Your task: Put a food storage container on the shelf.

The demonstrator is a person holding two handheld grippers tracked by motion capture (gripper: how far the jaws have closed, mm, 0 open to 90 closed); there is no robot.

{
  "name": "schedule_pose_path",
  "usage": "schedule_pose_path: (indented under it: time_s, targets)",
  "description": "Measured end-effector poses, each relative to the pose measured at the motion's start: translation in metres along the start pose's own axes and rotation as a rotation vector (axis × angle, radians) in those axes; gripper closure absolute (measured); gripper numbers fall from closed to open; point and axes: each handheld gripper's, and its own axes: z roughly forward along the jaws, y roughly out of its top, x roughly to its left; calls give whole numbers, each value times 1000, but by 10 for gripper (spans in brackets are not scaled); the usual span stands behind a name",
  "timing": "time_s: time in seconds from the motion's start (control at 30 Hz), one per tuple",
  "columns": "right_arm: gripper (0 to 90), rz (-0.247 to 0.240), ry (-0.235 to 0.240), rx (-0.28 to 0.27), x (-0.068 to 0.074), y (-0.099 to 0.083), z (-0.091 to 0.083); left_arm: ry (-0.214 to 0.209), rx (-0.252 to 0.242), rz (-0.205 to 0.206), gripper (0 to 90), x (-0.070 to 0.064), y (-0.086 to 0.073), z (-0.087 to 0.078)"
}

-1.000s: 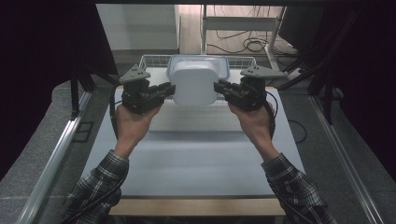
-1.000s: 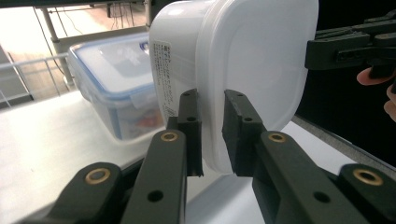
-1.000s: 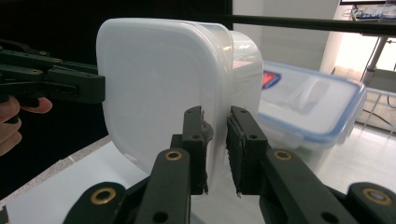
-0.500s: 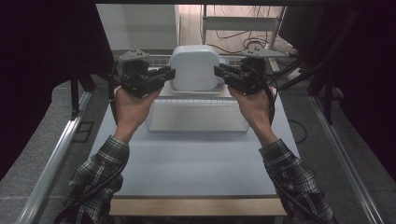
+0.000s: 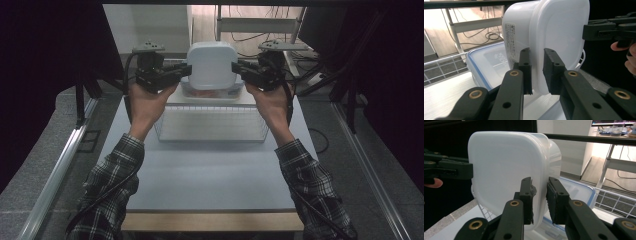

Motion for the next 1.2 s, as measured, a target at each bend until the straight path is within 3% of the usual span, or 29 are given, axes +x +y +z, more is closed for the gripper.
schedule_pose_path:
  time_s: [1.2]
  targets:
    - [615, 36, -27, 20, -14, 12, 28, 25, -14, -79, 624, 18, 16, 30]
